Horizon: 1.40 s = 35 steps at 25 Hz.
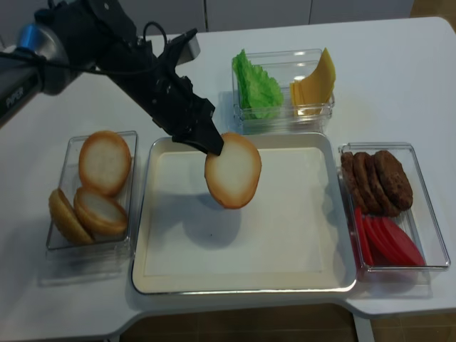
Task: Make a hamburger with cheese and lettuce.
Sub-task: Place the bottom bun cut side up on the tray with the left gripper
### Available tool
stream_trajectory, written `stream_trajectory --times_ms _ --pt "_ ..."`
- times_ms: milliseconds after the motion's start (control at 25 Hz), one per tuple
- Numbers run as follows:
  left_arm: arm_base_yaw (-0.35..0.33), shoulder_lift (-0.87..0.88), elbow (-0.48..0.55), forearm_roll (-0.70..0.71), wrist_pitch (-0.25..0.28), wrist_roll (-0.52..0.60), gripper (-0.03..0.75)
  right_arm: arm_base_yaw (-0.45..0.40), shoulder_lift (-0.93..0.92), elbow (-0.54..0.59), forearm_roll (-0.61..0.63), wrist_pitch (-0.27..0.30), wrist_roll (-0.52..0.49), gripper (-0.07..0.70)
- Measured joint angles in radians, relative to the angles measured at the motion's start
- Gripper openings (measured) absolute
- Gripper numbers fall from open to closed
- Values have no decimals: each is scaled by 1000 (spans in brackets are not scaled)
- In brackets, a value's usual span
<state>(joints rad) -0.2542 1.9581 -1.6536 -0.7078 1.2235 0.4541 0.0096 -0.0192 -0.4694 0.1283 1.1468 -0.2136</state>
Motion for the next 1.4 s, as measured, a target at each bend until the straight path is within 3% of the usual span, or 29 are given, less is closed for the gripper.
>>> stream_trajectory --times_ms 600,1160,1400 --pt "-2 90 0 -2 -8 -106 115 0 0 0 0 0 0 281" --pt "-2 138 0 -3 -13 -120 115 0 0 0 0 0 2 281" --pt "-2 138 0 1 -13 -120 199 0 0 0 0 0 2 281"
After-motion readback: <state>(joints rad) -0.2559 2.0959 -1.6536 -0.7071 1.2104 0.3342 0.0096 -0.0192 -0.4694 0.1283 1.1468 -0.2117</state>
